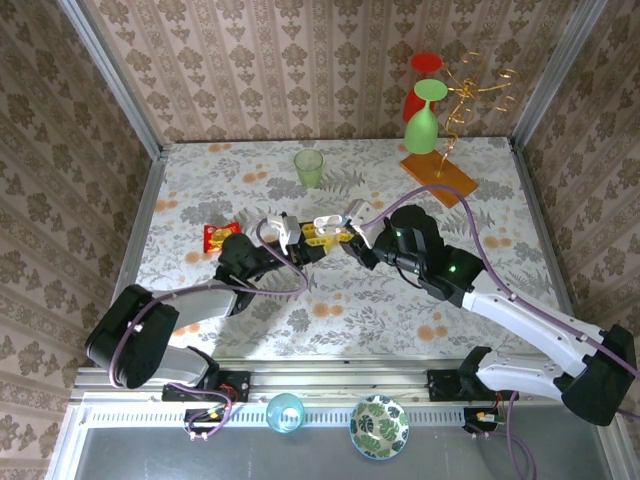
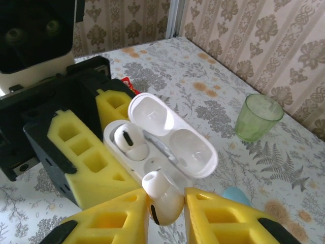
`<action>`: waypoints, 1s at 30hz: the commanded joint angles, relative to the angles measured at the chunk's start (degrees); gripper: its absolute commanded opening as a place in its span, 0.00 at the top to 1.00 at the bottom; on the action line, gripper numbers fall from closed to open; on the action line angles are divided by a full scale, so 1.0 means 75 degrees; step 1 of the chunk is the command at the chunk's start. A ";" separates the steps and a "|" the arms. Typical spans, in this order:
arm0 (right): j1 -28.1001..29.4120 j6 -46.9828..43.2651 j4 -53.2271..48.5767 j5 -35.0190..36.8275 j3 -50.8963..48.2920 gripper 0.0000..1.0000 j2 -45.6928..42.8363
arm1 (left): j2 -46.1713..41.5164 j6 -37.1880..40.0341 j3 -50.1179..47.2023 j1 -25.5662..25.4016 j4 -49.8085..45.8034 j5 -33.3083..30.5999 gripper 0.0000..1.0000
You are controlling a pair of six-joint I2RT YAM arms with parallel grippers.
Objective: Insert the wireless bluetooth earbuds into the charging case
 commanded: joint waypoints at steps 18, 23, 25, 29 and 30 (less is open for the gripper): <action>0.0096 -0.0220 -0.0810 0.0031 0.0772 0.80 0.0271 | 0.0185 -0.0080 0.0173 -0.0059 0.0406 0.0156 0.92; 0.0092 -0.0290 -0.0933 0.0118 0.0818 0.82 0.0241 | 0.0212 -0.0040 0.0138 -0.0058 0.0410 0.0136 0.93; 0.0088 -0.0326 -0.0996 0.0173 0.0848 0.83 0.0202 | 0.0243 0.0040 0.0106 -0.0056 0.0396 0.0118 0.93; 0.0093 -0.0416 -0.1332 0.0311 0.1004 0.83 0.0193 | 0.0274 0.0419 0.0000 -0.0054 0.0390 0.0128 0.93; 0.0090 -0.0451 -0.1425 0.0329 0.1050 0.84 0.0199 | 0.0281 0.0539 -0.0033 -0.0050 0.0396 0.0131 0.93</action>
